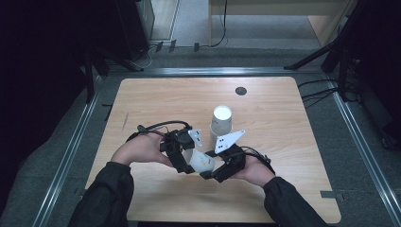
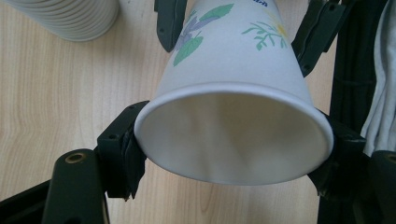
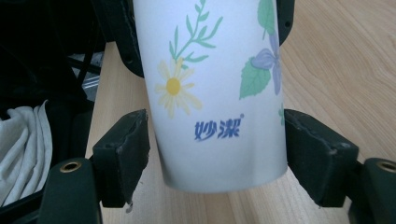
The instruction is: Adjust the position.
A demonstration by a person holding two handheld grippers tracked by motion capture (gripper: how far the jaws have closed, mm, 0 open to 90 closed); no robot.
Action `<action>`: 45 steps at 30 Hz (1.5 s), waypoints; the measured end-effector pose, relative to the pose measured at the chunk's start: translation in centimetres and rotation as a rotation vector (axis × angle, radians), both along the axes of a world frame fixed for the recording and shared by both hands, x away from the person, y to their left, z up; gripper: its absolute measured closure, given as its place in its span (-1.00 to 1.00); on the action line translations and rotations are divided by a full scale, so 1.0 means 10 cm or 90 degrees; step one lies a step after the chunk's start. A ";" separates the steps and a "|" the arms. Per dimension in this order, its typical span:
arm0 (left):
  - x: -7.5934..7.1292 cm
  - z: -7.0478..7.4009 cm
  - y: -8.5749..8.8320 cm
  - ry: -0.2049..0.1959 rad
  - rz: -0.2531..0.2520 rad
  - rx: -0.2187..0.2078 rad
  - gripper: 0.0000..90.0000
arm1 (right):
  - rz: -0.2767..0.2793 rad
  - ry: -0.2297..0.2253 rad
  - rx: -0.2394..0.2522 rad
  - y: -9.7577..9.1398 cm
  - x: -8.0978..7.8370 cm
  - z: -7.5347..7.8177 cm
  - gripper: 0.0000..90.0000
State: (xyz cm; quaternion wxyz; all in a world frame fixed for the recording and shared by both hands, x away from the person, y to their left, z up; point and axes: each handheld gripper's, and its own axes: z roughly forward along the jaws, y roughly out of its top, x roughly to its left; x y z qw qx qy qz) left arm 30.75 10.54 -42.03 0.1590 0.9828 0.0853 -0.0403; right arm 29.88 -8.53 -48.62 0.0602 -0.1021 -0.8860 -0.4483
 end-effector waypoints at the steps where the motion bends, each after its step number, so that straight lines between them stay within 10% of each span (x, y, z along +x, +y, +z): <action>1: 0.00 0.00 0.00 0.000 0.000 0.000 -0.44 | 0.002 -0.002 -0.001 0.01 0.00 0.00 -0.43; 27: -0.07 -0.01 -0.04 -0.024 -0.043 -0.019 -0.63 | 0.034 -0.023 -0.005 0.04 -0.05 0.02 -0.24; 45: -0.02 -0.01 0.31 -0.020 0.027 -0.132 -0.71 | -0.005 -0.037 0.043 -0.21 0.02 0.19 -0.24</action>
